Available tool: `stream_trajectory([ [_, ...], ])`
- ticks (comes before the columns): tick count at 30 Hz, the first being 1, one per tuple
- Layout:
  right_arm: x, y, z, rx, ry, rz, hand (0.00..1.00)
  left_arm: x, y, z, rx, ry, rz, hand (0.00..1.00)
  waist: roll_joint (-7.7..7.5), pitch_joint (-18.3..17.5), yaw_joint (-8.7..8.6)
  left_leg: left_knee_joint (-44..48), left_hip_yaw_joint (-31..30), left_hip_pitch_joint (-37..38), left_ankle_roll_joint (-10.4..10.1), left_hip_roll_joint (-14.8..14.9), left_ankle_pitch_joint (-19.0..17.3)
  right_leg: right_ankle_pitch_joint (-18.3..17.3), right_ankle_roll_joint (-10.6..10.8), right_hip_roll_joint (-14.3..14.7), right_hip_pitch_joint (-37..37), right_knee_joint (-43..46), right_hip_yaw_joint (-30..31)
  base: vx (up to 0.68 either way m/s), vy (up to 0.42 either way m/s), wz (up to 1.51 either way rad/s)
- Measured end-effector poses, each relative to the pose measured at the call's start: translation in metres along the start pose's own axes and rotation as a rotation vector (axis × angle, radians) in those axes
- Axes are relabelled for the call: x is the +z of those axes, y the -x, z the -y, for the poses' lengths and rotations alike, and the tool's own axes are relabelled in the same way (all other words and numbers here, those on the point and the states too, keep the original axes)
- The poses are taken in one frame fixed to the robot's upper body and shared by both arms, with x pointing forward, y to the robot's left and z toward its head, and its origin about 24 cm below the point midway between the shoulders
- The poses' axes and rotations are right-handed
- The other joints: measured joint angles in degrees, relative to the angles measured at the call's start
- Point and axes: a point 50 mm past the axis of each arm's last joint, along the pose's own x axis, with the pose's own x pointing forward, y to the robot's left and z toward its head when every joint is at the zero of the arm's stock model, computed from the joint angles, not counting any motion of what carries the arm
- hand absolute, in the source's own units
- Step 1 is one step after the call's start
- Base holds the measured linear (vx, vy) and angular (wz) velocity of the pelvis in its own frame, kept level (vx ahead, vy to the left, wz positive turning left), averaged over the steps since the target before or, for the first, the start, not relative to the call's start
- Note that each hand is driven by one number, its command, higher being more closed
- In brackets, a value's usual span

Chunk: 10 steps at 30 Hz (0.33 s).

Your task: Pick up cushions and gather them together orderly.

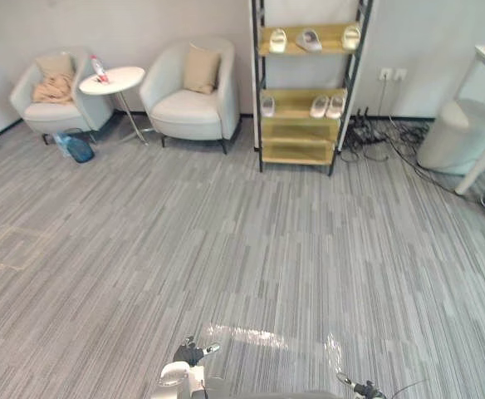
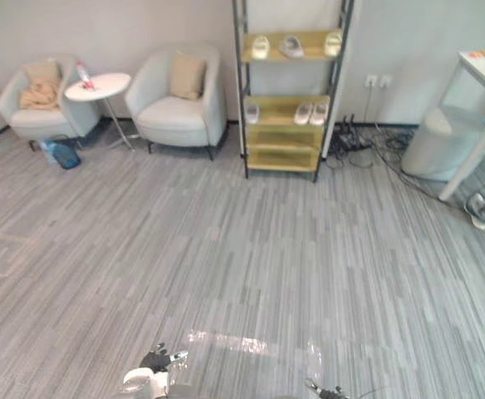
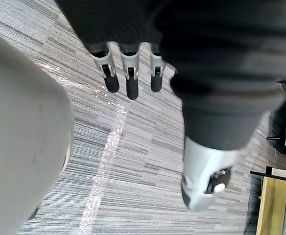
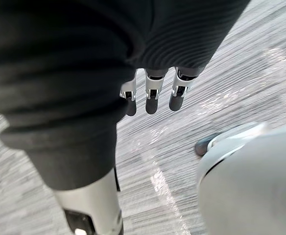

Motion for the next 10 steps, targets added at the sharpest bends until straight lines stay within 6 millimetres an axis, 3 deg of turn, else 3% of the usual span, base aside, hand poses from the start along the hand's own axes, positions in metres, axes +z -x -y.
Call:
stream_trajectory([
  [1, 0.000, 0.000, 0.001, -0.001, -0.002, -0.001, 0.00, 0.000, 0.000, 0.000, -0.001, 0.001, -0.001, 0.00, 0.19, -0.1, 0.00, -2.8, -0.6, 0.2, -0.2, -0.2, 1.5, -0.2, 0.6, 0.2, -0.2, 0.2, 0.0, 0.20, 0.159, -0.27],
  [2, -0.003, 0.000, 0.000, -0.001, -0.011, -0.012, 0.00, -0.002, 0.000, -0.002, 0.004, -0.002, -0.006, 0.00, -0.67, -0.4, 0.50, -5.2, -0.7, 1.0, -0.5, -1.1, 3.4, -0.9, 1.2, 0.1, 0.0, 0.9, 1.3, 0.20, 0.132, -0.20],
  [7, -0.017, 0.004, -0.015, 0.038, 0.012, -0.043, 0.00, -0.005, 0.000, -0.013, 0.024, -0.020, -0.028, 0.00, -3.95, -2.8, 0.41, -11.1, 0.3, 4.9, 0.7, -5.3, 3.5, -0.4, 2.0, -3.5, 2.4, -2.4, 1.2, 0.24, 0.115, -0.02],
  [10, -0.017, 0.004, -0.014, 0.038, 0.009, -0.044, 0.00, -0.008, 0.000, -0.012, 0.013, -0.022, -0.040, 0.00, -3.87, -3.3, 0.41, -13.6, 0.1, 7.2, 1.0, -6.2, 3.6, -0.4, 2.0, -4.0, 3.7, -3.1, 1.1, 0.15, 0.057, 0.09],
])
